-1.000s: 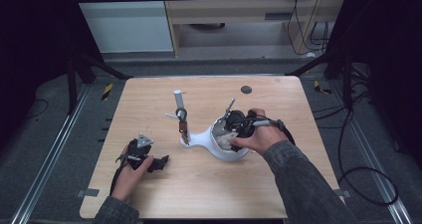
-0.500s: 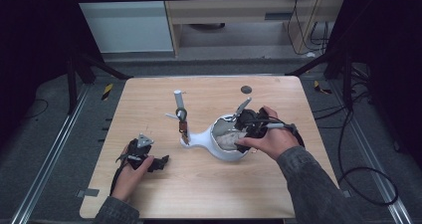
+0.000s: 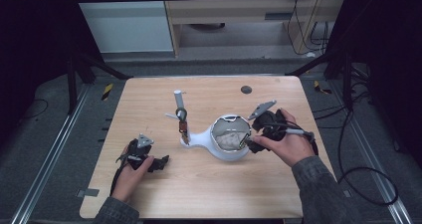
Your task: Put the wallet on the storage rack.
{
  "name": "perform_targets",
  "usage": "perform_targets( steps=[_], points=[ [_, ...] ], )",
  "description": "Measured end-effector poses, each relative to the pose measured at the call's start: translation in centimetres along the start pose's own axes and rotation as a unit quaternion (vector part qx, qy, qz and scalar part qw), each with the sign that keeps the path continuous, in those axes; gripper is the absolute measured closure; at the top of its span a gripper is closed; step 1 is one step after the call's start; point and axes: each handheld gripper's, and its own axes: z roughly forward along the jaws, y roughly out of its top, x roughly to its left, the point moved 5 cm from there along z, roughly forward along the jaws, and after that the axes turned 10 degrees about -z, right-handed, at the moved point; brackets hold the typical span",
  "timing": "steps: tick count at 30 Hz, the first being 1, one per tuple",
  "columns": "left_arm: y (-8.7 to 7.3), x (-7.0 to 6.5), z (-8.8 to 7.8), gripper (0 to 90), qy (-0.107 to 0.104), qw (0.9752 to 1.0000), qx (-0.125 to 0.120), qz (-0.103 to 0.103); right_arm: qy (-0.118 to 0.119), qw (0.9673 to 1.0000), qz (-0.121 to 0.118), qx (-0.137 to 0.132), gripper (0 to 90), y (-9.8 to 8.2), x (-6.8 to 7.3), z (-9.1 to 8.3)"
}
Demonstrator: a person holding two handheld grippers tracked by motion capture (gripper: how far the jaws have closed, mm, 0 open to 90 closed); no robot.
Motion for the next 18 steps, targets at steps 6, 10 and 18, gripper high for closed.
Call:
perform_targets(
  steps=[6, 10, 18],
  points=[
    [0.0, 0.0, 0.0, 0.0, 0.000, 1.0000, 0.000, 0.000, -0.037, 0.9980, 0.040, -0.034, 9.4, -1.7, -1.2, -0.3],
    [0.0, 0.0, 0.0, 0.0, 0.000, 1.0000, 0.000, 0.000, -0.061, 0.9940, 0.070, -0.059, 9.4, -2.9, -2.2, -0.3],
    [0.0, 0.0, 0.0, 0.0, 0.000, 1.0000, 0.000, 0.000, -0.066, 0.9911, 0.094, -0.067, 9.4, -5.2, -2.5, 0.3]
  ],
)
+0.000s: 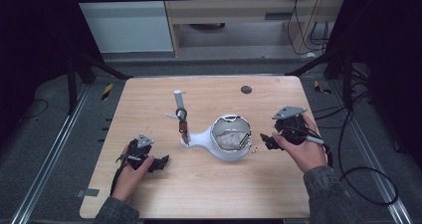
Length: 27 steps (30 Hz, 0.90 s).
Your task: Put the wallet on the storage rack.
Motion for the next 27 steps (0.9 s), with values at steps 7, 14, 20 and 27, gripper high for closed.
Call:
perform_targets(
  steps=[7, 14, 20, 27],
  points=[
    [0.0, 0.0, 0.0, 0.0, 0.000, 1.0000, 0.000, 0.000, 0.002, 0.9994, 0.035, -0.002, 8.2, -2.4, -0.1, 0.6],
    [0.0, 0.0, 0.0, 0.0, 0.000, 1.0000, 0.000, 0.000, 0.006, 0.9973, 0.073, 0.005, 4.8, -4.9, -0.3, 1.6],
    [0.0, 0.0, 0.0, 0.0, 0.000, 1.0000, 0.000, 0.000, 0.009, 0.9945, 0.104, 0.007, 4.7, -7.2, 0.0, 2.9],
    [0.0, 0.0, 0.1, 0.0, -0.001, 1.0000, -0.001, 0.000, 0.006, 0.9904, 0.138, 0.009, 4.9, -9.4, 0.3, 4.6]
  ],
)
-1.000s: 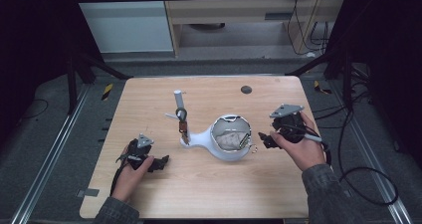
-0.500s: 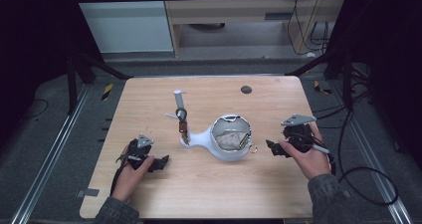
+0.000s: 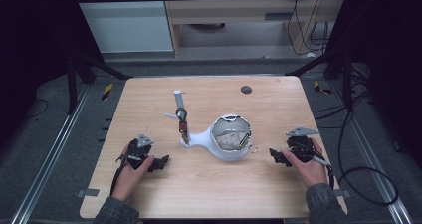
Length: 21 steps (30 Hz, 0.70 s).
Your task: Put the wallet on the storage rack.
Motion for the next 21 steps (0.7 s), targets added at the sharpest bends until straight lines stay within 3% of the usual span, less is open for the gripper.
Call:
perform_targets(
  steps=[7, 11, 14, 17, 21],
  points=[
    [0.0, 0.0, 0.0, 0.0, 0.000, 1.0000, 0.000, 0.000, -0.011, 0.9996, 0.024, 0.009, 5.3, -1.5, -0.5, 1.5],
    [0.0, 0.0, 0.0, 0.0, 0.000, 1.0000, 0.000, 0.001, -0.031, 0.9984, 0.038, 0.027, 5.3, -2.0, -0.5, 2.6],
    [0.0, 0.0, 0.0, 0.0, 0.000, 1.0000, 0.001, 0.001, -0.039, 0.9983, 0.033, 0.026, 3.2, -2.1, -0.3, 2.8],
    [0.0, 0.0, 0.0, 0.0, 0.000, 1.0000, 0.001, 0.001, -0.045, 0.9985, 0.032, 0.003, 1.2, -2.2, -0.2, 3.1],
    [0.0, 0.0, 0.0, 0.0, 0.000, 1.0000, 0.000, 0.001, -0.045, 0.9985, 0.031, 0.003, 1.2, -2.2, -0.2, 3.1]
  ],
)
